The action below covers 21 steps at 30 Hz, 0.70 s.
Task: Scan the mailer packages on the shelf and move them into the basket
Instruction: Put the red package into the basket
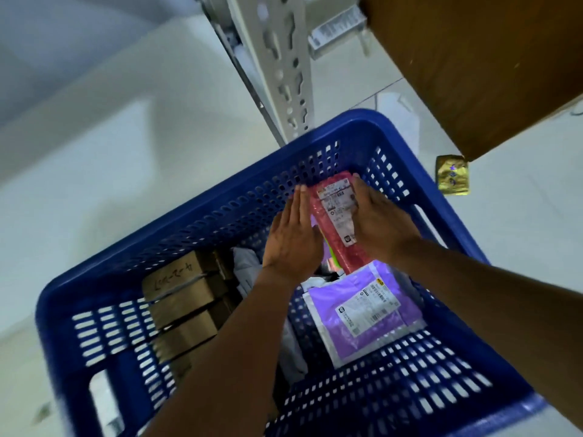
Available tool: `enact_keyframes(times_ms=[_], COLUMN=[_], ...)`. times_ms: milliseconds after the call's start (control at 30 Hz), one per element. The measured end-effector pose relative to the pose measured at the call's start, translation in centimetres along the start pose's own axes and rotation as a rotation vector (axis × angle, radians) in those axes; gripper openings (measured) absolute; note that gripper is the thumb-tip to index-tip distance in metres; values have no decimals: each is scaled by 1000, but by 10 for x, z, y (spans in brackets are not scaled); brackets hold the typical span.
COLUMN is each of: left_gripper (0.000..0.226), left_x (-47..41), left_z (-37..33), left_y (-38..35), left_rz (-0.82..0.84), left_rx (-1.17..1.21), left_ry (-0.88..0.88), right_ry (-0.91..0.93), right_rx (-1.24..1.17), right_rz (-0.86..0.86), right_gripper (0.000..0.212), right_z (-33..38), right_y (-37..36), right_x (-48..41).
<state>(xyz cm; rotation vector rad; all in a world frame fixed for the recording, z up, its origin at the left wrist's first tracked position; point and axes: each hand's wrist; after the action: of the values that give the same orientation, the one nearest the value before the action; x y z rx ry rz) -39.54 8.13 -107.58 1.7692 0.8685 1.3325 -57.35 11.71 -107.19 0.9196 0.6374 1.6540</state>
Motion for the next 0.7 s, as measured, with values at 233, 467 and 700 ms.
enact_keyframes(times_ms=[233,467,700], left_gripper=[67,63,56], left_x=[48,95,166], left_z=[-2,17,45], left_y=[84,176,250], left_rz=[144,72,42], left_rx=[256,297,505], left_ry=[215,237,373], right_ry=[-62,-3,125], right_rx=[-51,-11,74], right_rz=[22,118,146], right_gripper=[65,66,62], right_z=[67,156,252], right_y=[58,110,168], right_x=[9,22,29])
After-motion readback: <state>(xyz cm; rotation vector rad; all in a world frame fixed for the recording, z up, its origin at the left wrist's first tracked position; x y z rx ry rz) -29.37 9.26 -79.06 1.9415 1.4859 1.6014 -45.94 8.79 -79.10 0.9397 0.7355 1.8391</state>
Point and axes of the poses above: each hand's wrist, its own x-axis away from the middle knuckle, its own y-axis out of the back of the hand, z = x × y, and after that the axes turned 14 degrees about y, right-handed
